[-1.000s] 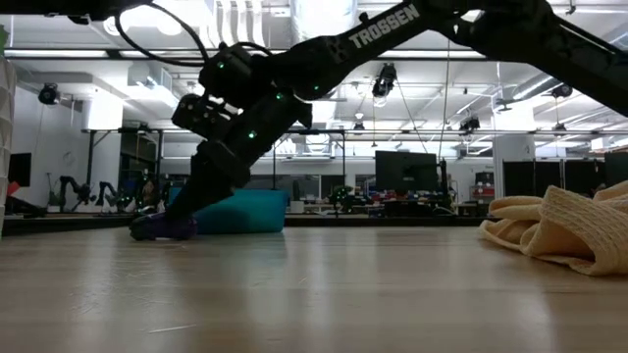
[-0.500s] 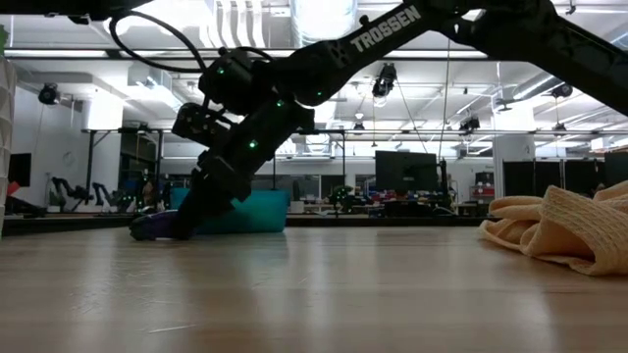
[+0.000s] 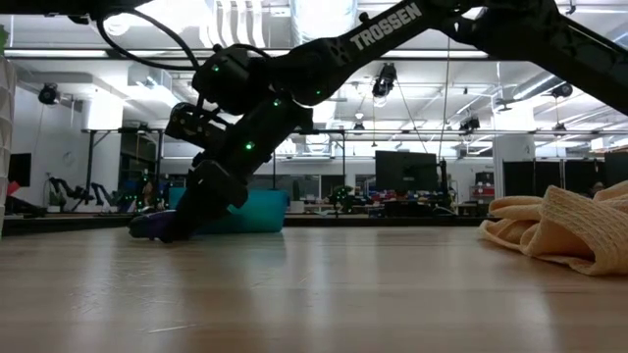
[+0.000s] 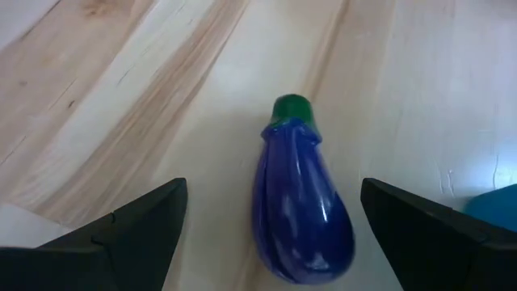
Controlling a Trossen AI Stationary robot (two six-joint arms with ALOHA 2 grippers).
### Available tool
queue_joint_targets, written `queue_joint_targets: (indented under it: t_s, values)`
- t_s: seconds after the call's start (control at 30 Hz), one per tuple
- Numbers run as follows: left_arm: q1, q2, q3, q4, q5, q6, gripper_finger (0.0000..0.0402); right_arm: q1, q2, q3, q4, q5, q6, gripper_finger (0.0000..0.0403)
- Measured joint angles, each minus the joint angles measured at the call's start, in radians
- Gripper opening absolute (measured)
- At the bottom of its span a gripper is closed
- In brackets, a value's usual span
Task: Pick and placing Produce into tupperware
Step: Put the eggplant into the blue bin
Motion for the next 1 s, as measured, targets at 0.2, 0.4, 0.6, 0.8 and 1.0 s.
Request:
queue_joint_targets:
  t_s: [0.2, 0.4, 0.6, 0.8, 1.0]
  values:
    - [0.000, 0.000, 0.000, 0.000, 0.000, 0.000, 0.0209, 0.000, 0.000, -0.006, 0.022, 0.007, -0.003, 0.0362]
    - [0.000, 0.000, 0.000, 0.000, 0.000, 0.000, 0.0209, 0.000, 0.014, -0.012, 0.059, 0.005, 0.004, 0.0345]
    - [0.000, 0.000, 0.000, 0.000, 0.000, 0.000, 0.0209, 0.001, 0.014, -0.013, 0.056, 0.020, 0.013, 0.0292]
    - [0.000, 0.000, 0.000, 0.000, 0.000, 0.000, 0.0209, 0.002, 0.014, -0.013, 0.057, 0.025, 0.013, 0.0243]
    - [0.000, 0.000, 0.000, 0.000, 0.000, 0.000, 0.0209, 0.001, 0.014, -0.013, 0.055, 0.032, 0.013, 0.0215]
